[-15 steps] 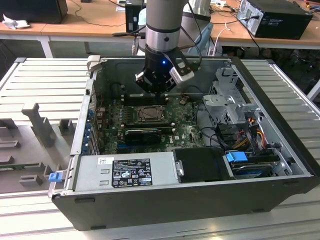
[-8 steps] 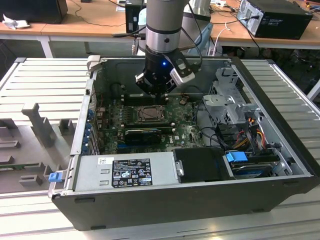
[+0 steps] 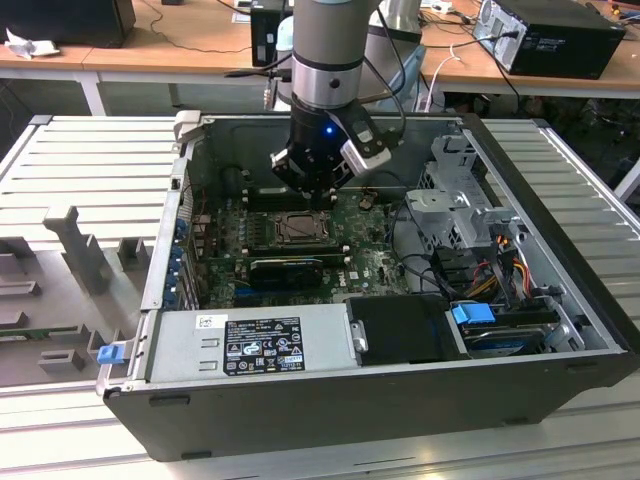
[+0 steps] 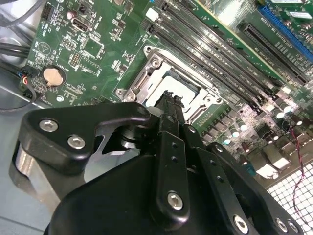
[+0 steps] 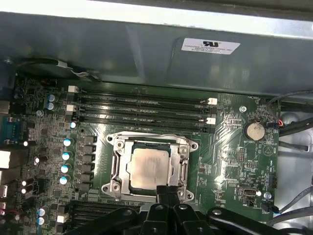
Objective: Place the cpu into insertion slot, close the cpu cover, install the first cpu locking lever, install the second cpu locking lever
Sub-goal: 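Install the second cpu locking lever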
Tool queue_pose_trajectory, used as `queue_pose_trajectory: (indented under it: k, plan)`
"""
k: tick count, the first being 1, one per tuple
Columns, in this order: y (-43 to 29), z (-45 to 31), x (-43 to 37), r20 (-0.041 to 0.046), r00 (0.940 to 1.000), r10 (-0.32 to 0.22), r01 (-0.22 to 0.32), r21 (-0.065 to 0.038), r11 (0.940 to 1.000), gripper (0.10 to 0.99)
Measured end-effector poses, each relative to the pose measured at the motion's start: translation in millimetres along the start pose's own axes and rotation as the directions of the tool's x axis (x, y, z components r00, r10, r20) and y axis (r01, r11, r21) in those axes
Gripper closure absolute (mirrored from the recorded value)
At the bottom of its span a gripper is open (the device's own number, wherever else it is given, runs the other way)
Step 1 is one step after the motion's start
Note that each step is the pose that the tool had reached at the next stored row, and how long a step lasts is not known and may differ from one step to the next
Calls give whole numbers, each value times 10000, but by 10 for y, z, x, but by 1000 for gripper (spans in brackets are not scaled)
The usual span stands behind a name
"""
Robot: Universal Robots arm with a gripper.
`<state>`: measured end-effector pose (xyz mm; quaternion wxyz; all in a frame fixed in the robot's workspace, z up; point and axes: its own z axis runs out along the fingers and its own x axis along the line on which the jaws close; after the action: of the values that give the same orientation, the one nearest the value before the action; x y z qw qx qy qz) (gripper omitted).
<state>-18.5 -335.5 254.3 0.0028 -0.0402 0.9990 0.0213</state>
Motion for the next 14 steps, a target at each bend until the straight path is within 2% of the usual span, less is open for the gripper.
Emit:
queue_pose_trajectory:
  k: [7,12,14]
  plan:
    - [-148,-6,12,0,10000,0,0,0,10000,980]
    - [-170,7,14,1,10000,0,0,-5,10000,980]
    - [-173,12,14,0,10000,-1,1,-51,10000,980]
